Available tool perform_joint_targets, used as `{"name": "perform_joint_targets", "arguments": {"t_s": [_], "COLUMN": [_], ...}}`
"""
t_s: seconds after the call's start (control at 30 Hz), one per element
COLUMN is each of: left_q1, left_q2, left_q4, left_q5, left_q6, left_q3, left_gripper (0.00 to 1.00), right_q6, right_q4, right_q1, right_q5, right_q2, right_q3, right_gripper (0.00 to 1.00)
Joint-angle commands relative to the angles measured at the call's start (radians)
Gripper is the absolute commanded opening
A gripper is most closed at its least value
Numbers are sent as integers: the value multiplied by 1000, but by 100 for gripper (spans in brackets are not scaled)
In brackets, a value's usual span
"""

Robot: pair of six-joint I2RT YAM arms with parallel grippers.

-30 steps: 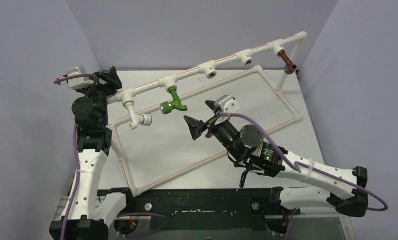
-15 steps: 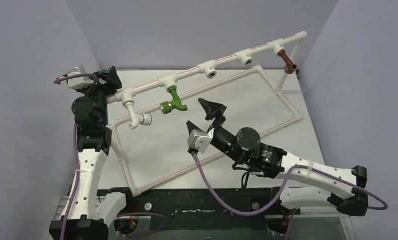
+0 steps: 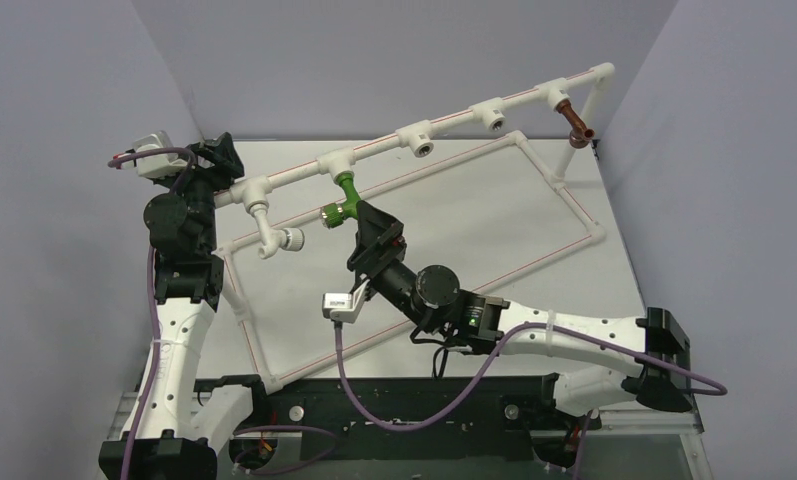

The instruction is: Install the water faucets

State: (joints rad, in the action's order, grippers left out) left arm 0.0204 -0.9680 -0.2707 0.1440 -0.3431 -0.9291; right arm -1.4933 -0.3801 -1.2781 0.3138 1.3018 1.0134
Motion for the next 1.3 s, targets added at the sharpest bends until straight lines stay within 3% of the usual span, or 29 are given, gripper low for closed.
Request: {"name": "perform_joint_targets", "arguments": {"t_s": [0.0, 0.43, 0.6, 0.67, 0.8, 0.83, 1.27], "left_q1": [26, 26, 27, 27, 26, 27, 26], "left_q2": [-70, -64, -63, -63, -60, -61, -59], "left_q4": [331, 329, 328, 328, 329, 329, 329], "left_q5": [-4, -4, -4, -4, -4, -4, -4], "left_q6": [-5, -5, -6, -6, -5, -7, -7], "left_q3": [102, 103, 104, 104, 104, 103, 104], "left_gripper": [66, 66, 66, 66, 66, 66, 66], "right_q6": [-154, -105, -82, -72, -37, -19, 488], "right_q4": [-158, -272, -279, -288, -339, -356, -627], "right_q1": [-1, 35, 44, 48, 49, 48, 30], "right_q5": [75, 83, 77, 93, 95, 93, 93], "right_q2": [43, 153, 172, 182, 181, 179, 178], "right_q3": [30, 87, 104, 111, 87, 81, 70], "right_gripper": [84, 70, 59, 46, 6, 0, 0]}}
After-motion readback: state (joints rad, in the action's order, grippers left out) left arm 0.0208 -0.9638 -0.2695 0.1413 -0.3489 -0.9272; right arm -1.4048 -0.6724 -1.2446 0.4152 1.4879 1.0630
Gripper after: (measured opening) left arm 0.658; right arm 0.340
